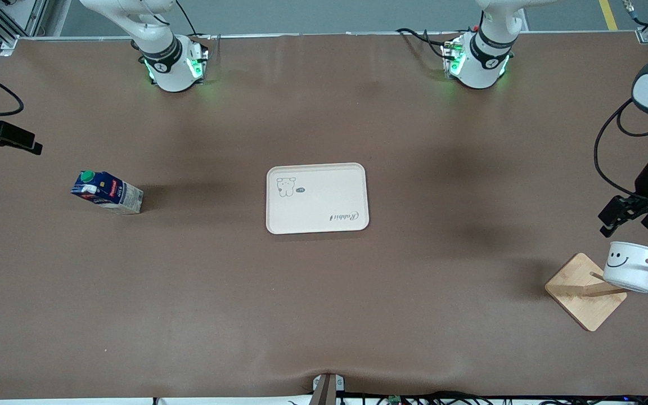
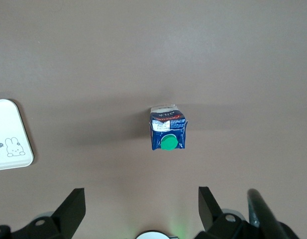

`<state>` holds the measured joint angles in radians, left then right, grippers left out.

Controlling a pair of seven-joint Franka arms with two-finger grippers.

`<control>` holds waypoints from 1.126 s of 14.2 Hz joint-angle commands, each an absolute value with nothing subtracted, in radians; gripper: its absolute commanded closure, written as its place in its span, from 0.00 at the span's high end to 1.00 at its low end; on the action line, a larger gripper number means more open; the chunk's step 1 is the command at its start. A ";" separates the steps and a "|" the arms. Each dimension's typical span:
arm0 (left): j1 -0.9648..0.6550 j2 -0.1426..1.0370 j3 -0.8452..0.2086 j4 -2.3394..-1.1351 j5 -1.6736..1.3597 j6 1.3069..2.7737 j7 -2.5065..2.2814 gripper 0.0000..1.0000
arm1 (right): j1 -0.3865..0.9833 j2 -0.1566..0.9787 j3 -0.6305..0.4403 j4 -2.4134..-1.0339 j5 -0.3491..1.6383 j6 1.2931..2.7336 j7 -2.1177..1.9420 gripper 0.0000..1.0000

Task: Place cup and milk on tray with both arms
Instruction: 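Lower the left gripper onto the mug rim while the right gripper reaches the carton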

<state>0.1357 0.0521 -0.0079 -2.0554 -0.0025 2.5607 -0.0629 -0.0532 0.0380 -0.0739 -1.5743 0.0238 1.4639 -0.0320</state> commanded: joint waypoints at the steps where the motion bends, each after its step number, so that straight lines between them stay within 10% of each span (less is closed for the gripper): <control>1: 0.150 0.057 -0.012 -2.094 -0.015 2.635 -0.034 1.00 | -0.086 0.089 -0.063 -1.549 0.060 1.457 -0.044 1.00; 9: 0.152 0.161 -0.012 -2.103 -0.008 2.816 -0.021 0.97 | -0.080 0.091 -0.061 -1.551 0.063 1.434 -0.037 1.00; 16: 0.147 0.207 -0.015 -2.086 0.002 2.862 0.012 0.26 | -0.060 0.146 -0.055 -1.569 0.063 1.377 -0.041 1.00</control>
